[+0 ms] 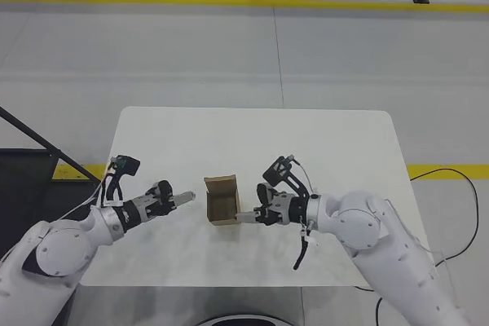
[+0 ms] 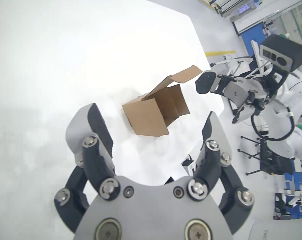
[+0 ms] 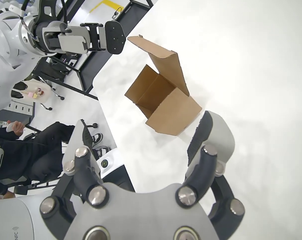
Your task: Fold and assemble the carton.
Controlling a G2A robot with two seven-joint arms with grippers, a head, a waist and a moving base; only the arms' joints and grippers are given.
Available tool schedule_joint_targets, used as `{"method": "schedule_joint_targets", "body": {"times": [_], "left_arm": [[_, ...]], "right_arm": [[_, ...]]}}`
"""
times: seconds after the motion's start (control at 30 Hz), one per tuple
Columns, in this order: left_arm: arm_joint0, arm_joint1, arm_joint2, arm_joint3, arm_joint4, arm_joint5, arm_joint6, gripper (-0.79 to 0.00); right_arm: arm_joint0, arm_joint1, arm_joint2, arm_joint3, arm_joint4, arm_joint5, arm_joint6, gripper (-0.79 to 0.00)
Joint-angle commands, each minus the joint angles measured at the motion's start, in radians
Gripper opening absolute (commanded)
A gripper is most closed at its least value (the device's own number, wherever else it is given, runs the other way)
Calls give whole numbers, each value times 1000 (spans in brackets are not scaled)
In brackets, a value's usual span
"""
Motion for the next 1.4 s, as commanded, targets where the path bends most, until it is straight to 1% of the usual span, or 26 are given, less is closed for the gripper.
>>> {"method": "schedule_joint_targets", "body": {"times": [0.0, 0.07, 0.33, 0.4, 0.47, 0.57, 0.73, 0.87, 0.97, 1.07, 1.37], "left_arm": [[16, -1, -16, 6, -23, 4, -7, -785], [26, -2, -26, 3, -3, 23, 18, -785], [26, -2, -26, 3, -3, 23, 18, -785], [23, -5, -7, 1, 0, 18, 14, -785], [1, -9, 16, 13, -25, 36, 5, -785], [-43, -15, 57, 36, -32, 56, -29, -785], [-107, -24, 127, 71, -28, 64, -81, -785], [-148, -34, 174, 91, -23, 71, -78, -785], [-174, -43, 203, 105, -37, 83, -68, -785], [-199, -50, 227, 118, -47, 105, -63, -785], [-251, -67, 275, 155, -55, 125, -68, -785]], "right_arm": [[13, -1, -11, 1, -18, -2, 29, -785], [17, -1, -13, -1, -30, -2, 33, -785], [15, -1, -13, -1, -32, 0, 28, -785], [4, -3, -15, 1, -71, 45, -8, -785], [-2, -8, -30, -8, -87, 76, -40, -785], [-5, -13, -32, 11, -62, 68, -77, -782], [14, -19, -41, 47, -43, 68, -63, -760], [30, -27, -59, 65, -38, 67, -57, -757], [44, -34, -75, 77, -36, 70, -63, -782], [58, -41, -90, 89, -38, 72, -71, -785], [97, -62, -135, 127, -36, 80, -60, -785]]}}
